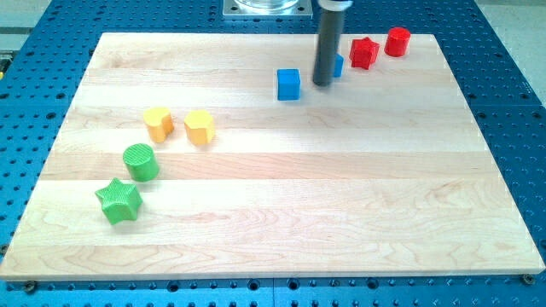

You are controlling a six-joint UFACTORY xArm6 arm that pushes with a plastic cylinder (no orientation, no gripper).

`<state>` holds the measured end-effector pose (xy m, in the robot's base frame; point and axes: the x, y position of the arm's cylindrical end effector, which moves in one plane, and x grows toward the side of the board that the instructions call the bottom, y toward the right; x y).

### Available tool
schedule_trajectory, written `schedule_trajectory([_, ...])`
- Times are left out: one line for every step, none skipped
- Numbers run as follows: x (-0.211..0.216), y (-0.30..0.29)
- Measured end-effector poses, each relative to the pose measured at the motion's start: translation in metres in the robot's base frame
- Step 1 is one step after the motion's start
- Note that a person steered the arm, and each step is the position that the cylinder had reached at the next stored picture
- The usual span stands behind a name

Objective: Push the cube right side of the hexagon

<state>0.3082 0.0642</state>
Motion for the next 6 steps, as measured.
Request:
schedule_trajectory([0.020, -0.029])
schedule_trajectory([0.039, -0.052])
schedule_trajectory([0.060, -0.037])
schedule_trajectory([0.002, -0.044])
schedule_trajectory([0.024, -0.102])
schedule_trajectory([0.058, -0.078])
